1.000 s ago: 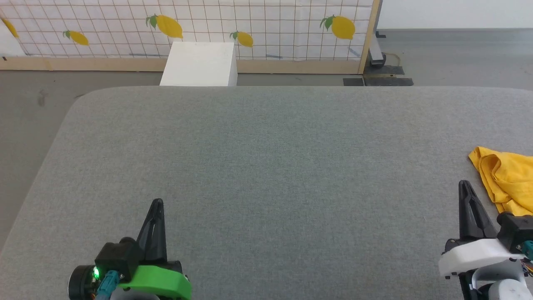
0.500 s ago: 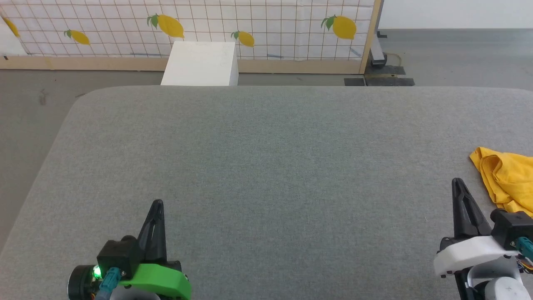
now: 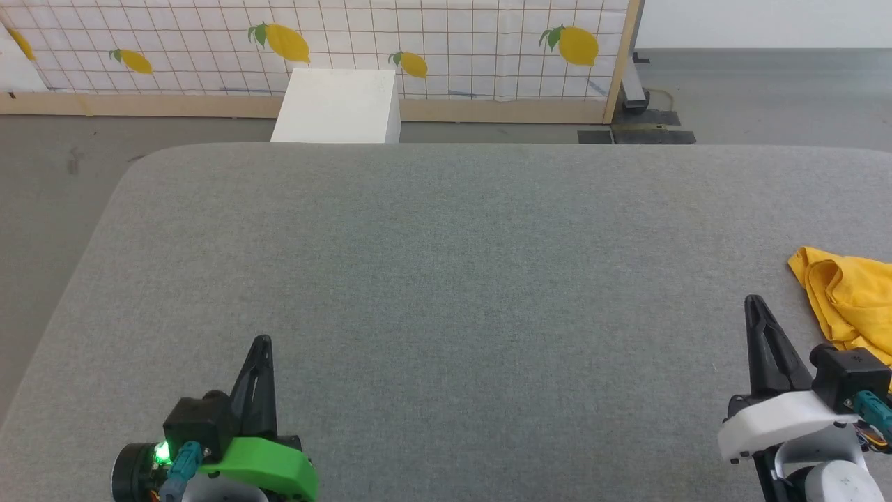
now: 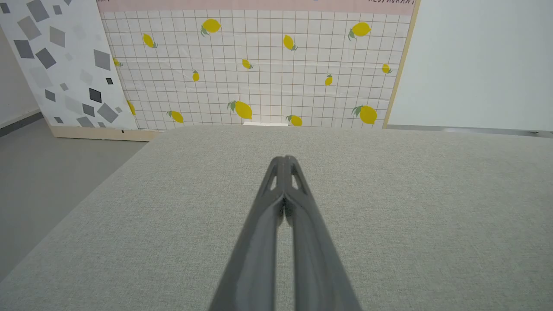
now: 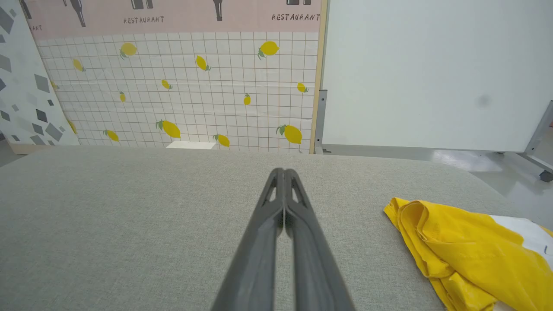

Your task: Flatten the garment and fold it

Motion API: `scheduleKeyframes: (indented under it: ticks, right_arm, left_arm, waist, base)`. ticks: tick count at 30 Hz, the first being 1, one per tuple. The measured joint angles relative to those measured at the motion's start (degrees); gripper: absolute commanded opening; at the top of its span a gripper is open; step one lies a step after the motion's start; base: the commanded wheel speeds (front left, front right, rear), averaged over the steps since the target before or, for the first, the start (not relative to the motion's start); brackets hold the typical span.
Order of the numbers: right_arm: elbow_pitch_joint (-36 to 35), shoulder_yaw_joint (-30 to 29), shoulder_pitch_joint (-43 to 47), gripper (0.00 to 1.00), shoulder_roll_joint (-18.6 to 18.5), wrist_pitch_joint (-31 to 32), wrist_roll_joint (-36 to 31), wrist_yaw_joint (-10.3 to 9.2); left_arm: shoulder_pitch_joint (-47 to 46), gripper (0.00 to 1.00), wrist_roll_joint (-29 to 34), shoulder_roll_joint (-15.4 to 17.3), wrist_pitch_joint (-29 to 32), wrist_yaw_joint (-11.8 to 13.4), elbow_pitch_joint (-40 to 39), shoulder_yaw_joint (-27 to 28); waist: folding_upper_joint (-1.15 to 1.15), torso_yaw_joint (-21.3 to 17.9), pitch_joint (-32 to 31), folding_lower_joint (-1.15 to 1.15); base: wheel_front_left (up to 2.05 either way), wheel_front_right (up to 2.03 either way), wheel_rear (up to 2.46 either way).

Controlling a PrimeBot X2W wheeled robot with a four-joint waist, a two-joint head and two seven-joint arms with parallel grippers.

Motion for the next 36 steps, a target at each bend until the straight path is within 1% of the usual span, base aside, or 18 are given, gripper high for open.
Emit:
scheduleKeyframes:
  ticks: [36]
  right_arm:
    - [-3.6,3.7,0.8,0.00,0.0,4.2,-0.5,0.00]
  left_arm:
    - [-0.9,0.00,3.1,-1.0,4.7,0.0,-0.3,1.4]
  waist:
    - [0.00,0.5,0.1,0.00]
  base:
    - [0.00,0.00,0.00]
